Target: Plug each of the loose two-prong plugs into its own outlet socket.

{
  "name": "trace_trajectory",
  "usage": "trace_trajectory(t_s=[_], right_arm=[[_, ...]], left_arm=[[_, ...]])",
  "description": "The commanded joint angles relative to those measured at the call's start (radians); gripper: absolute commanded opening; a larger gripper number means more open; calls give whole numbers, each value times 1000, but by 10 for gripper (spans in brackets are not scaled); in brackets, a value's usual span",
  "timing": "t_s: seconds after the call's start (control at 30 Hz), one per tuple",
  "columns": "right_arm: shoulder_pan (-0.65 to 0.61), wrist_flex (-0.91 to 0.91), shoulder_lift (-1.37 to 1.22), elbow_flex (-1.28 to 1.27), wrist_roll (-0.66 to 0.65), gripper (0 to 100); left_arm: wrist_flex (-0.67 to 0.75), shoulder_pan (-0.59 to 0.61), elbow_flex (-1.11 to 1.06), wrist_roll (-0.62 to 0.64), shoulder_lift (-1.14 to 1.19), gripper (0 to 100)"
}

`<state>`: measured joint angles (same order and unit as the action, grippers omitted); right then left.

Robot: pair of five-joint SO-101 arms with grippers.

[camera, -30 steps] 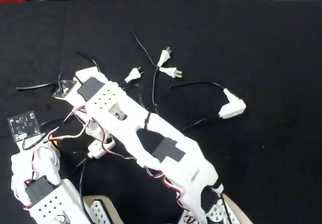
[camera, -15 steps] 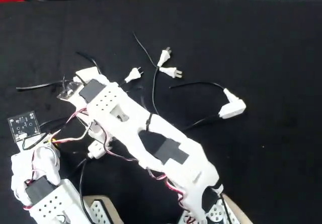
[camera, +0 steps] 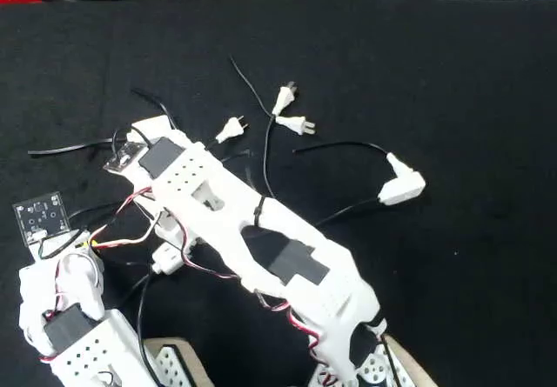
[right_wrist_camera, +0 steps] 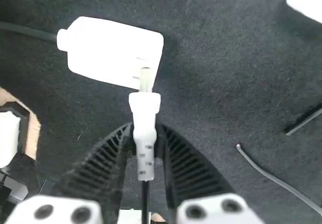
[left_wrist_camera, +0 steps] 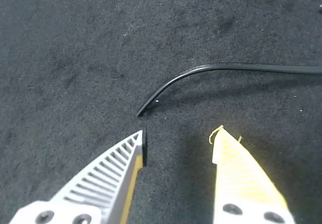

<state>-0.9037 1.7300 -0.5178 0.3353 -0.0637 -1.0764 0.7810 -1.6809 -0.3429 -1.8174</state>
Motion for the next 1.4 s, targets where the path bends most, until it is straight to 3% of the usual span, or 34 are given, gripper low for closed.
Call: trace_trajectory(t_s=[0.0,0.27,0.43,0.73,0.9,1.07,1.27,1.37], right_arm=[[6,37,27,47,8,11],[18,38,266,-71,-75,11],[144,15,360,-311,-338,11],[330,-196,360,-481,-778,16],[362,-233,360,-504,-916,82],[354,-319,360,-496,-956,90],[348,-328,343,-412,-951,231],[365,-242,355,-321,-858,247]], left_arm=[[-6,-15,-19,8,-2,223],[-6,-16,-19,9,-2,223],[-9,-16,-19,11,-2,223],[-11,-15,-19,11,-2,223],[-11,-16,-19,11,0,223],[-11,-16,-19,11,0,223],[-11,-16,-19,11,0,223],[-11,-16,-19,11,0,223]])
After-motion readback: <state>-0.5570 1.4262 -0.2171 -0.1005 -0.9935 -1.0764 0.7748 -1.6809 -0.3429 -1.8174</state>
